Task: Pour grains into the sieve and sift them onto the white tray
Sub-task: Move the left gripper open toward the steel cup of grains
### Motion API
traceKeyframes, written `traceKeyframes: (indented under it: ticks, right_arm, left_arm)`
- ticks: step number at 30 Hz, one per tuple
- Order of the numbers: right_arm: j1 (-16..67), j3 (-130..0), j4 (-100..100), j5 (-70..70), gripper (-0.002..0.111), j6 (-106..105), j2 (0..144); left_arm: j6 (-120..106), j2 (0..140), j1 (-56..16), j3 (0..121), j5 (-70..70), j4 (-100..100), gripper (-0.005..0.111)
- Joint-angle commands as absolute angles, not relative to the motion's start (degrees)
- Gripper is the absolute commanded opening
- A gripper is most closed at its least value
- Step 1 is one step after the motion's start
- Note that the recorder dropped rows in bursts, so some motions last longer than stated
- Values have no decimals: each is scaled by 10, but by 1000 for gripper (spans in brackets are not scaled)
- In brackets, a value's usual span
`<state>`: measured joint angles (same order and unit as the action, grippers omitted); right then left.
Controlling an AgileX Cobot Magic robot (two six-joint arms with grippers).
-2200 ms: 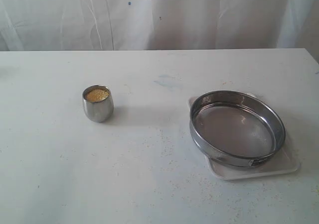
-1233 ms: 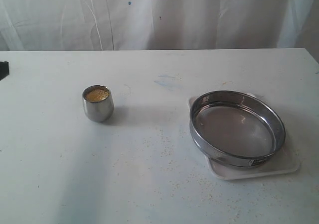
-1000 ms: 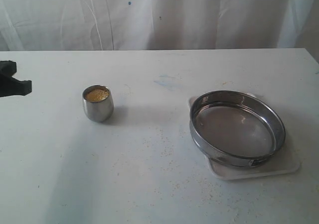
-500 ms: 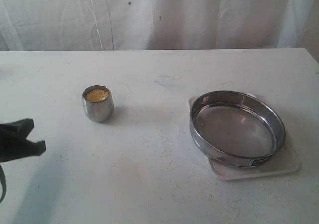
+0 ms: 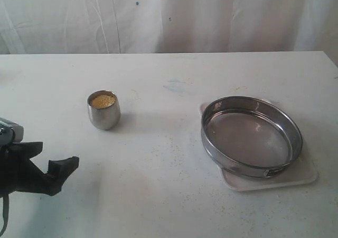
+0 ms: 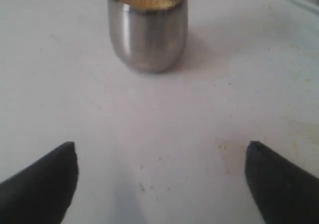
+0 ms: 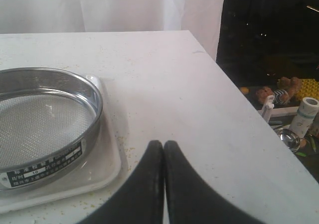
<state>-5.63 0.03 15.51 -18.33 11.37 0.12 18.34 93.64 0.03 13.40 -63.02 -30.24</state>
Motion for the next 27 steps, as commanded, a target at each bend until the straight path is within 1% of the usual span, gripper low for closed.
traceKeyframes:
  ticks: [1, 11, 15, 18, 20, 21, 24, 27]
  right_arm:
    - [-56, 0, 160, -180, 0, 114, 0]
    - [-56, 0, 160, -180, 0, 114, 0]
    - [-56, 0, 160, -180, 0, 114, 0]
    - [-56, 0, 160, -180, 0, 114, 0]
    - [-56, 0, 160, -180, 0, 114, 0]
    - [-56, 0, 160, -180, 0, 114, 0]
    - [-56, 0, 160, -180, 0, 114, 0]
    - [-56, 0, 160, -180, 0, 114, 0]
  left_arm:
    - [228, 936, 2, 134, -587, -287, 105]
    - [228, 936, 2, 134, -587, -287, 105]
    - [206, 937, 2, 136, -637, -290, 105]
    - [129, 946, 2, 181, -645, -329, 105]
    - [116, 965, 2, 226, -700, -436, 105]
    - [121, 979, -1, 252, -700, -455, 105]
    - [135, 1014, -7, 307, -657, -447, 105]
    - [135, 1042, -7, 337, -666, -447, 105]
